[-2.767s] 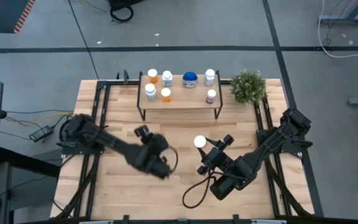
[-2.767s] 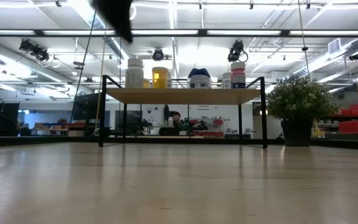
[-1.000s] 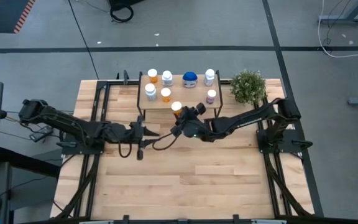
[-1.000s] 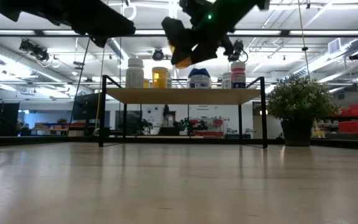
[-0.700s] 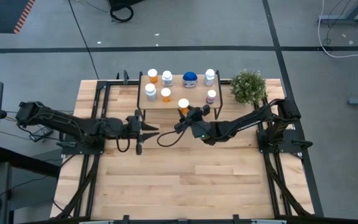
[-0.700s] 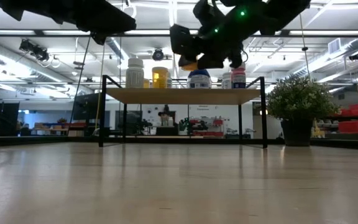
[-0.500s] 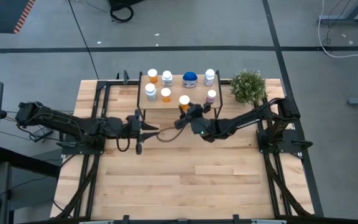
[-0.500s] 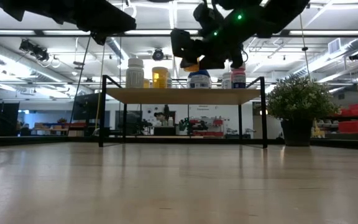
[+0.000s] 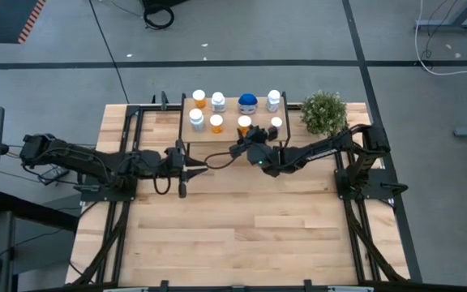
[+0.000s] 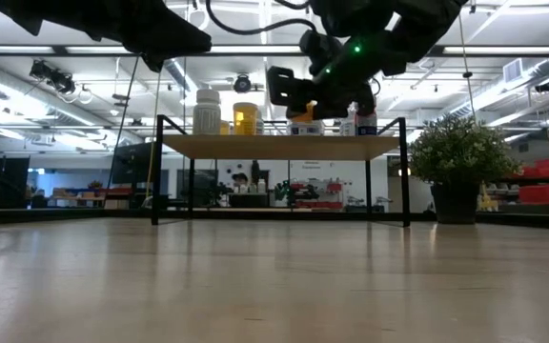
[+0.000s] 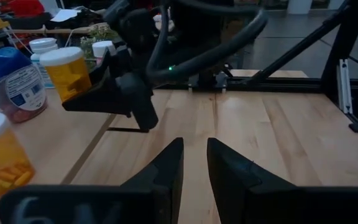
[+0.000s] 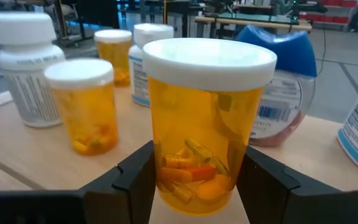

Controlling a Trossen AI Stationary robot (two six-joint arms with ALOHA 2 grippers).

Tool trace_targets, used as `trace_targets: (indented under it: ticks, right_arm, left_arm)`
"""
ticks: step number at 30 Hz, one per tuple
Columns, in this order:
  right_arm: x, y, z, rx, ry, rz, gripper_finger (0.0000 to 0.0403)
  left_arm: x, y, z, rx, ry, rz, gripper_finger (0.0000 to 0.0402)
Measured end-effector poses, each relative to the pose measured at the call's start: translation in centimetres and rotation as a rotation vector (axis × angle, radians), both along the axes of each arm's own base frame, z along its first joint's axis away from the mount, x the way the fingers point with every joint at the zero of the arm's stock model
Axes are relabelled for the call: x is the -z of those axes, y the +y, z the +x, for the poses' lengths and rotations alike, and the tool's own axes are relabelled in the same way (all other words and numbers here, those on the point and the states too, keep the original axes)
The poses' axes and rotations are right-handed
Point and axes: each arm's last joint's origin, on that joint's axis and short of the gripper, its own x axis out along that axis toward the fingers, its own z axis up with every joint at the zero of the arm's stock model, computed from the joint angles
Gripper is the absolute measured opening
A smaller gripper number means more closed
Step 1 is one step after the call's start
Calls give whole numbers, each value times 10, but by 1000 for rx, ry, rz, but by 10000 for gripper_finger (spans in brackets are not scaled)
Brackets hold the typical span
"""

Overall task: Pick and place medicine bottles onto shelf by color
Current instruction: Put the yellow pill bottle on the shelf

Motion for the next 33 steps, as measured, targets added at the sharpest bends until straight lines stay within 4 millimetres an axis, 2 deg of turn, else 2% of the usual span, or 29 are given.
trace_targets:
  ticks: [11, 23, 33]
  right_arm:
    - [6, -4, -3, 19, 10, 37, 198]
    - [11, -19, -4, -14, 11, 114, 199]
    - [12, -23, -6, 0, 16, 121, 237]
  left_arm:
    - [0, 0, 0, 0, -5, -7, 69]
    - [0, 0, 0, -3, -7, -26, 65]
    - [0, 0, 0, -3, -6, -26, 72]
